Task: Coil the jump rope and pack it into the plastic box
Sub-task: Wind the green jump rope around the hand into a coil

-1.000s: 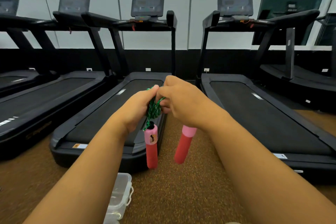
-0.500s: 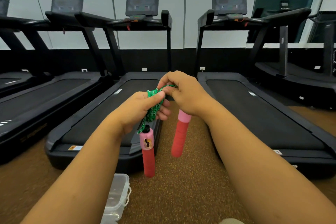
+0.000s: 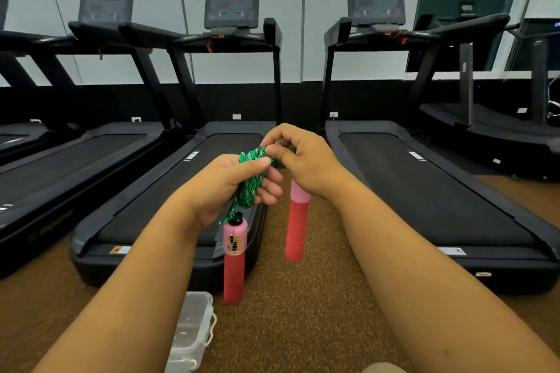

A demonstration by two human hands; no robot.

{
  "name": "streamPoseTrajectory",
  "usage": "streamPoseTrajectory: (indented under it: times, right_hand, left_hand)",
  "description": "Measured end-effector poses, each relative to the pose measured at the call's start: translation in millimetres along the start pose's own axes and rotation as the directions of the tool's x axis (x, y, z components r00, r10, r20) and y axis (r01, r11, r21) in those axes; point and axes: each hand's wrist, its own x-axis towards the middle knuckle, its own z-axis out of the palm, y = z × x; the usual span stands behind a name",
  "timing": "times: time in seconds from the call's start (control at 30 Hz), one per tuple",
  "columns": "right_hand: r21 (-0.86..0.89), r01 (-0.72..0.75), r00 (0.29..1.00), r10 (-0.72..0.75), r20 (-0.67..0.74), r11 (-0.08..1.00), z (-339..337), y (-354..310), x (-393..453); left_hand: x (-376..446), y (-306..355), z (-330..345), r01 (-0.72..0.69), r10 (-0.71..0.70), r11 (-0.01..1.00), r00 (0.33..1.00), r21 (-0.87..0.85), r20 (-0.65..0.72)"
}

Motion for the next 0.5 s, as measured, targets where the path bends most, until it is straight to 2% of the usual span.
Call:
streamPoseTrajectory:
  times: [0.27, 0.5]
  right_hand:
    - [0.168, -0.078, 0.997, 0.072, 0.041, 0.983, 8.5, 6.1, -8.8]
    - [0.526, -0.227, 0.973, 0.175, 0.148, 0.819, 28.3, 15.6, -29.3]
  left_hand:
    - [-2.8, 0.4, 3.8, 0.032, -0.027, 0.991, 0.999, -0.127, 0.042]
    - [-2.6, -2.9, 4.7, 0.029, -0.017, 0.971, 0.999, -0.239, 0.051]
